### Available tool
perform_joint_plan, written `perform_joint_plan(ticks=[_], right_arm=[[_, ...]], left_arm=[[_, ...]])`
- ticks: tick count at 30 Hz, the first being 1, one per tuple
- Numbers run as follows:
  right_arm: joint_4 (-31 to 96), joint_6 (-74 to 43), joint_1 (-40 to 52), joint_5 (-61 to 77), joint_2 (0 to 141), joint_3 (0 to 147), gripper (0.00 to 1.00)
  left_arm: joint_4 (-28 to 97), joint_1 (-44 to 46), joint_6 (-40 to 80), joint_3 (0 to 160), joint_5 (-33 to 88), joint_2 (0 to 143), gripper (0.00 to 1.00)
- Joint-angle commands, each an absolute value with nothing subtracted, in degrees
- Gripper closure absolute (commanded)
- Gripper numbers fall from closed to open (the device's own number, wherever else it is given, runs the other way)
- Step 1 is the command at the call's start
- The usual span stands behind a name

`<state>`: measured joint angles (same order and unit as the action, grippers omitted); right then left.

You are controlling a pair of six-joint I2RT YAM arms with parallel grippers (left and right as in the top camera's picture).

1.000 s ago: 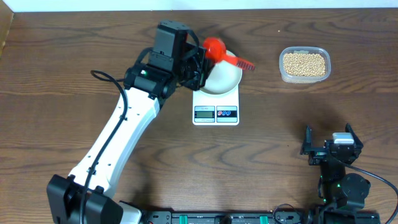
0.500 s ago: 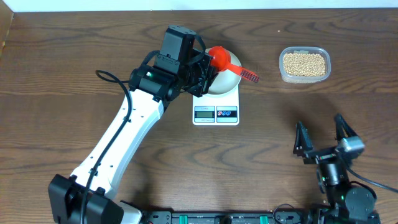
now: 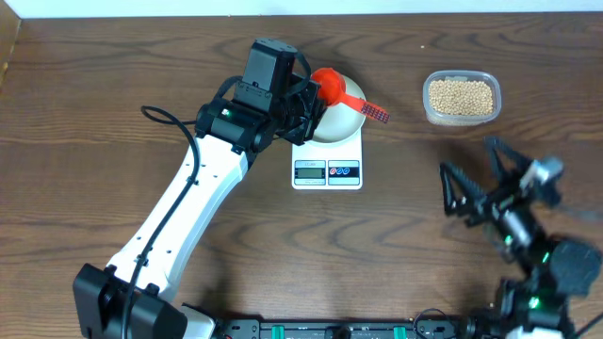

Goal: Scoop item into bowl and weigh 50g on scale
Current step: 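Reach the right gripper to the scoop and grasp it from the left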

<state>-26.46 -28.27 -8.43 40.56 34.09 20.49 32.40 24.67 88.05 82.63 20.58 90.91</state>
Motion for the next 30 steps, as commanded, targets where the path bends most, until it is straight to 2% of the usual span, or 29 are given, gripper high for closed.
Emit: perform_joint_plan(ticks=[1,7,16,22,30], right_arm=[[-26.5,-28.6,-8.2,53.7,45.4,30.7,0.01],[-26.5,-32.8,-7.6,68.5,67.0,47.7,0.01],[-26.6,-35.1,2.1,68.2,90.8,61.5,0.01],[-32.8,-35.1,6.5,66.7,99.0,62.2,0.01],[-31.9,-37.5,8.8,61.2,104.0,62.1,0.01]], left_arm=[[32.3,24.8,86.9,82.7,17.6,91.0,0.93],[32.3,24.8,85.8,82.7,11.9,91.0,0.93],[32.6,24.8,86.1,82.6,0.8,91.6,0.93],[34.8,24.8,93.6,82.6,-2.5,94.3,0.93],[35.3,24.8,98.1,82.6,1.0,99.5,0.93]])
